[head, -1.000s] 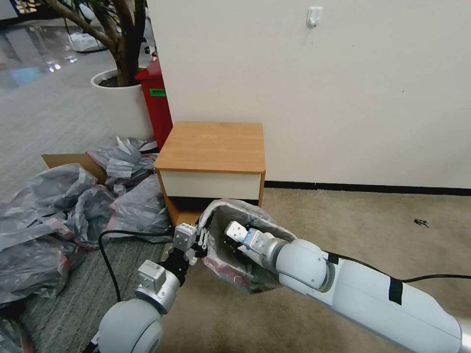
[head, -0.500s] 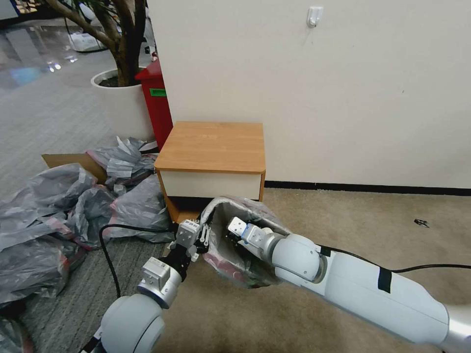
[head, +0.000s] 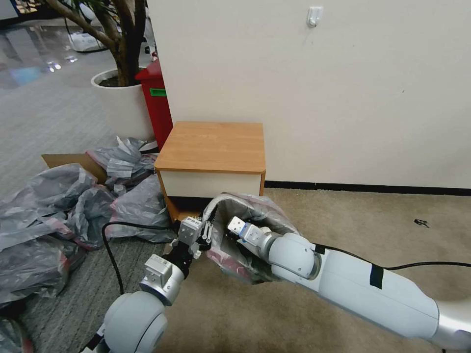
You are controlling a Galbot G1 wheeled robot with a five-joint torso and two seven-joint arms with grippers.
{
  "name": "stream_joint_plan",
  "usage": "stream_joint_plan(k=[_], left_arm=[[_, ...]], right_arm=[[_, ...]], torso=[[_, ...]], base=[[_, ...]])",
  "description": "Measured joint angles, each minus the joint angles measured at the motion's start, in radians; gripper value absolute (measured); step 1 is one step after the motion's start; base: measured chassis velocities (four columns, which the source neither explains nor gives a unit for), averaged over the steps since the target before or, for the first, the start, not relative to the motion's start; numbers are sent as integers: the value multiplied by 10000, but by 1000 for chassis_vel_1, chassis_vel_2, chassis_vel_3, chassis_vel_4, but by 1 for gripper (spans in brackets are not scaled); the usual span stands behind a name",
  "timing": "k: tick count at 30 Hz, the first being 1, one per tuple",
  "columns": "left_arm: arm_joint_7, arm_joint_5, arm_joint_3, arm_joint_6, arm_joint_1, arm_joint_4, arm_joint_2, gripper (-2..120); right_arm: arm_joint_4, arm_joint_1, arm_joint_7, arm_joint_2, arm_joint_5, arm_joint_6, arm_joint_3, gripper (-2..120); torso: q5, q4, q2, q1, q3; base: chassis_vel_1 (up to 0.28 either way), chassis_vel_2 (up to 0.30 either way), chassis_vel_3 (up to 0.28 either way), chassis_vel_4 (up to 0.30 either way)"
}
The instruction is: Pick up the garbage bag from the table and place it over the trash can.
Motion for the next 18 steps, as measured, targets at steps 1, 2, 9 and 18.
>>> stream_joint_plan(k=[1,2,9,18], left_arm=[[0,0,7,0,7,-12,-2,7],[0,0,7,0,7,-12,-2,7],[-6,-15,36,6,68,-75,-50,7],[-80,-238,-69,35,114,218,-135,7]], right_arm=[[-24,0,5,11,0,0,-2,0],[-24,0,5,11,0,0,-2,0],[-162,-1,58,64,0,-4,-38,0],[363,-11,77,-305,417,-6,101,0]], torso=[[1,0,0,-1,0],[1,0,0,-1,0],[0,0,-1,0,0],[0,0,-1,0,0]], base=[[0,0,0,0],[0,0,0,0],[0,0,0,0],[0,0,0,0]])
